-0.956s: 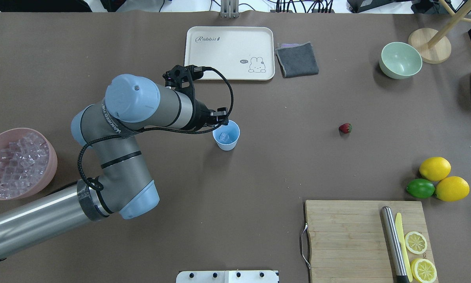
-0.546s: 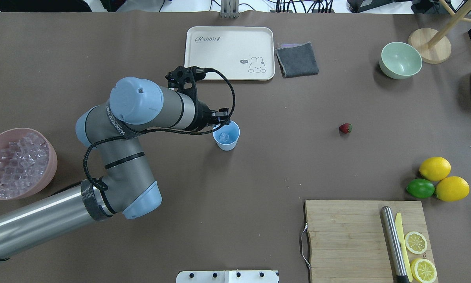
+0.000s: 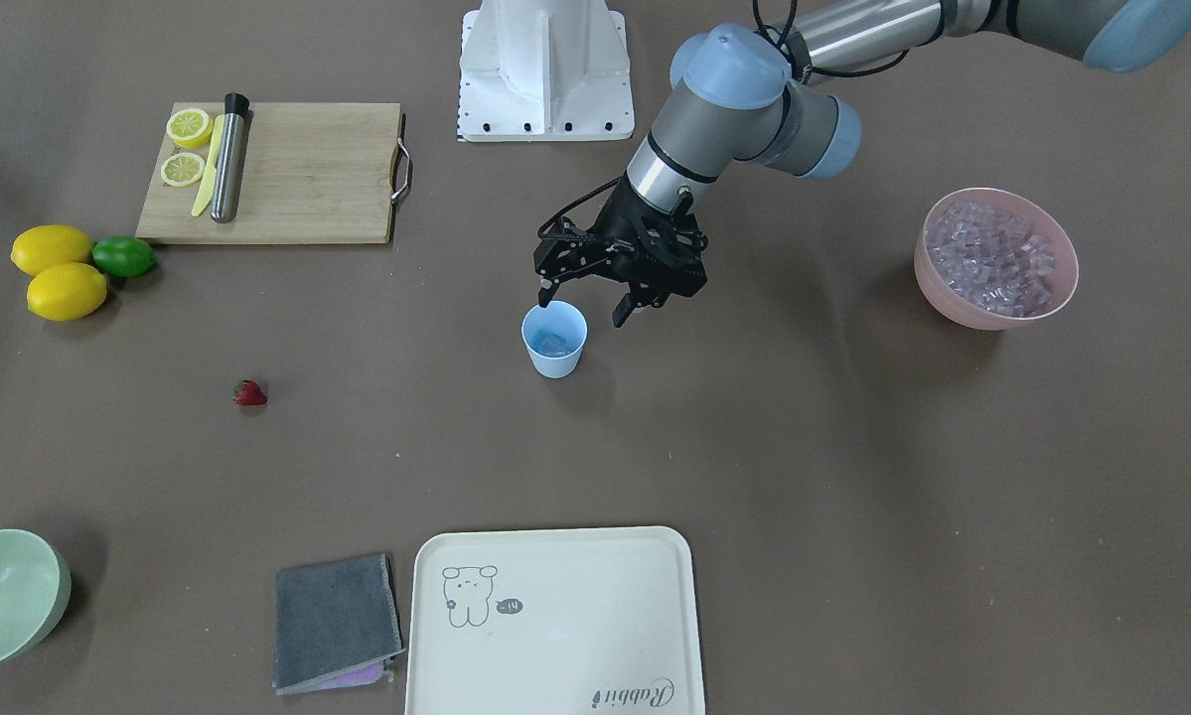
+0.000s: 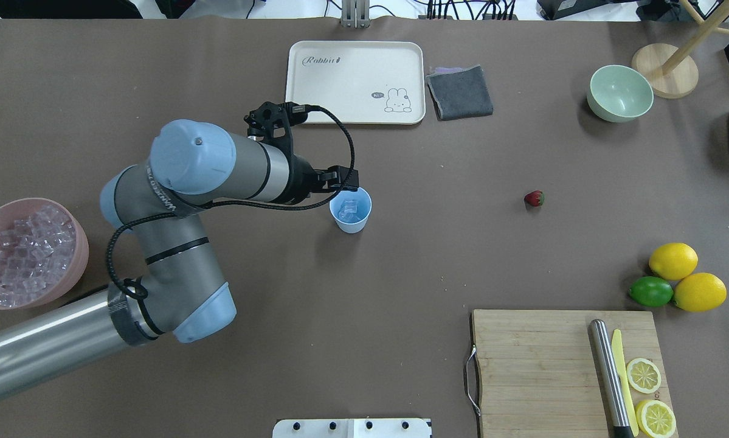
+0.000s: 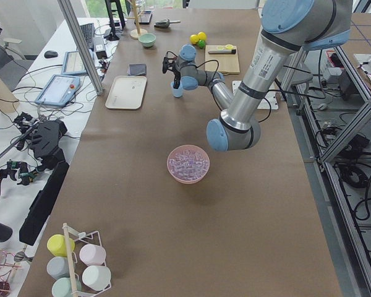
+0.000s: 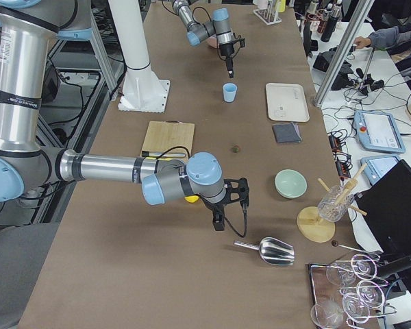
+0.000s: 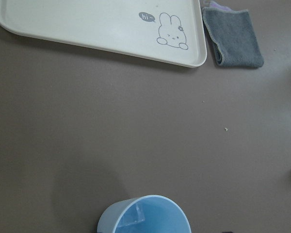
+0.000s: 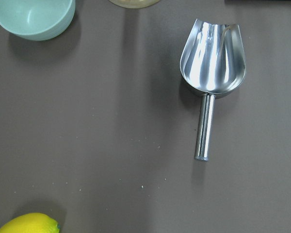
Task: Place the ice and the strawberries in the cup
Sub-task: 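Open the left gripper over the cup and withdraw it past the bowl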
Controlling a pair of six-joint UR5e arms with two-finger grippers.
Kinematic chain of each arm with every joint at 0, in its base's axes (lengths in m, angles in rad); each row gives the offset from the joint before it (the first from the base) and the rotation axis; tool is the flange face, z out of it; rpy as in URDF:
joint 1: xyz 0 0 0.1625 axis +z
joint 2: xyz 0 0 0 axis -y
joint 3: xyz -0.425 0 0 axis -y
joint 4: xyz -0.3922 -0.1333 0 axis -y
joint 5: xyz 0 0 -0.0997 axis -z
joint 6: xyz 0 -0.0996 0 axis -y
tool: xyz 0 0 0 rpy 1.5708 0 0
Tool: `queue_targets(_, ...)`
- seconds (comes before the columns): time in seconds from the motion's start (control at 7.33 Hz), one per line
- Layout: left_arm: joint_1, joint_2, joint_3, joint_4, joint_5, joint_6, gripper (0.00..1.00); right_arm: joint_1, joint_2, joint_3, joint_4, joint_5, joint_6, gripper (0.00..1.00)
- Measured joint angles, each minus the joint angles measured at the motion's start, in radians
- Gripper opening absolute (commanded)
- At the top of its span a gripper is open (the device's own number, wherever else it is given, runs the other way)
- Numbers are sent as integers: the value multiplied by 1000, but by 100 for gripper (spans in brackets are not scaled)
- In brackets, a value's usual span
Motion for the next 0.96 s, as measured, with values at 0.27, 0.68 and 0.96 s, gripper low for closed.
queue_targets(0.27, -100, 99, -141, 161, -93, 130, 98, 0, 0, 0, 0, 0, 1, 100)
queue_targets(0.68, -286, 305, -297, 411, -185, 563, 98, -1, 0, 0, 0, 0, 1, 100)
queue_targets(0.96, -497, 464, -294, 438, -309, 912, 98, 0, -1, 0, 0, 1, 2, 100)
